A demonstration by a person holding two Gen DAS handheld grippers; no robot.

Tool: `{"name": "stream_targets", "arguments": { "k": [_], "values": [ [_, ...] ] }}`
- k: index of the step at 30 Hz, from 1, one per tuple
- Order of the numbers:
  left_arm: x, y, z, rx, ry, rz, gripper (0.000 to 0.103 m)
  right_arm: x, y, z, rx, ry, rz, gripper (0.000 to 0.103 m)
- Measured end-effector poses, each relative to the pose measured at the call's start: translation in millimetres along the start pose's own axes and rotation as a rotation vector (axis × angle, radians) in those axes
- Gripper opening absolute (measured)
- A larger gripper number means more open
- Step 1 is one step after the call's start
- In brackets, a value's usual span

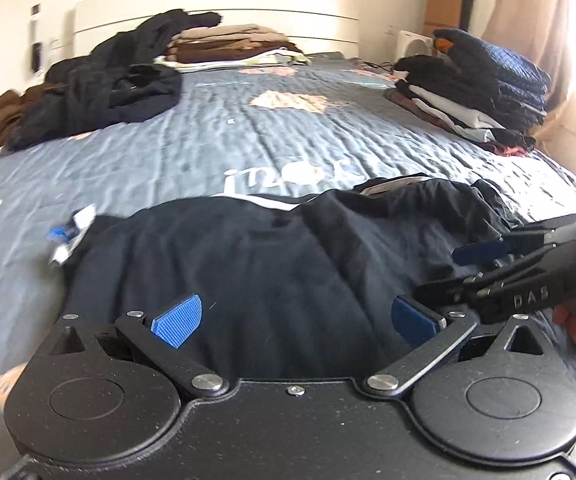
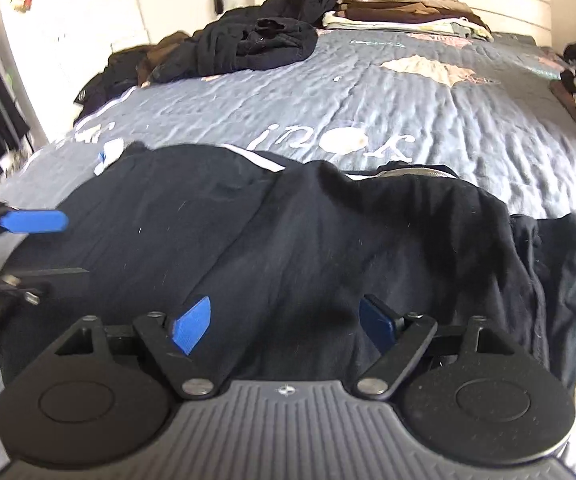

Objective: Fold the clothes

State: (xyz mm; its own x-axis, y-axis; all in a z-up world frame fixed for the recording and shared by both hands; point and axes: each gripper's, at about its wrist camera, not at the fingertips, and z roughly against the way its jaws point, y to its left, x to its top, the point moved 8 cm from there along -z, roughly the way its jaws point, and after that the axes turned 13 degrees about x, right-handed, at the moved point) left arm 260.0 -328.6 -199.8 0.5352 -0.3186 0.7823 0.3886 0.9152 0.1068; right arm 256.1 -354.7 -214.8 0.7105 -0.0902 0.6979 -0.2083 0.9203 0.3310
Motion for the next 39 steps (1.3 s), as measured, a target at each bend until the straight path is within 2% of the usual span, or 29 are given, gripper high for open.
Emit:
{"name": "stream_targets", "arguments": {
  "k": [3, 5, 8, 15, 21, 25, 30, 32, 34, 36, 39],
  "values": [
    [-8, -5, -21, 0.023, 0.035, -0.029, 0.103, -5, 0, -14, -0.006, 0.036, 0.030, 0.082],
    [-24, -3, -38, 0.062, 0.094, -0.069, 0.103, -9, -1, -23, -0.030, 0.064, 0.075, 0.083],
    [-38, 10, -44, 0.044, 0.112, -0.058, 0.103, -11, -9, -24, -0.063, 0.071, 0.108, 0.083],
    [-37, 41, -48, 0.033, 0.152, -0.018, 0.103, -10, -55, -2, -0.126, 0.058, 0.039, 0.083],
    [-34, 77, -50, 0.122, 0.165, 0.002, 0.102, -8, -75, 9, -0.118, 0.046, 0.016, 0.081],
    [-33, 101, -52, 0.220, 0.159, -0.001, 0.102, -4, -85, 14, -0.123, 0.041, 0.005, 0.078],
    [-29, 105, -51, 0.227, 0.158, 0.023, 0.101, 0, -95, 21, -0.125, 0.034, -0.029, 0.076],
    [-16, 102, -41, 0.198, 0.128, 0.062, 0.101, 8, -91, 27, -0.122, 0.025, -0.041, 0.076],
    [3, 92, -31, 0.127, 0.078, 0.097, 0.101, 22, -81, 36, -0.117, -0.022, -0.023, 0.079],
    [19, 80, -26, 0.050, 0.039, 0.117, 0.102, 40, -67, 41, -0.083, -0.089, -0.003, 0.079],
    [29, 56, -34, -0.053, 0.032, 0.098, 0.102, 60, -45, 28, -0.002, -0.128, 0.021, 0.080]
  ]
}}
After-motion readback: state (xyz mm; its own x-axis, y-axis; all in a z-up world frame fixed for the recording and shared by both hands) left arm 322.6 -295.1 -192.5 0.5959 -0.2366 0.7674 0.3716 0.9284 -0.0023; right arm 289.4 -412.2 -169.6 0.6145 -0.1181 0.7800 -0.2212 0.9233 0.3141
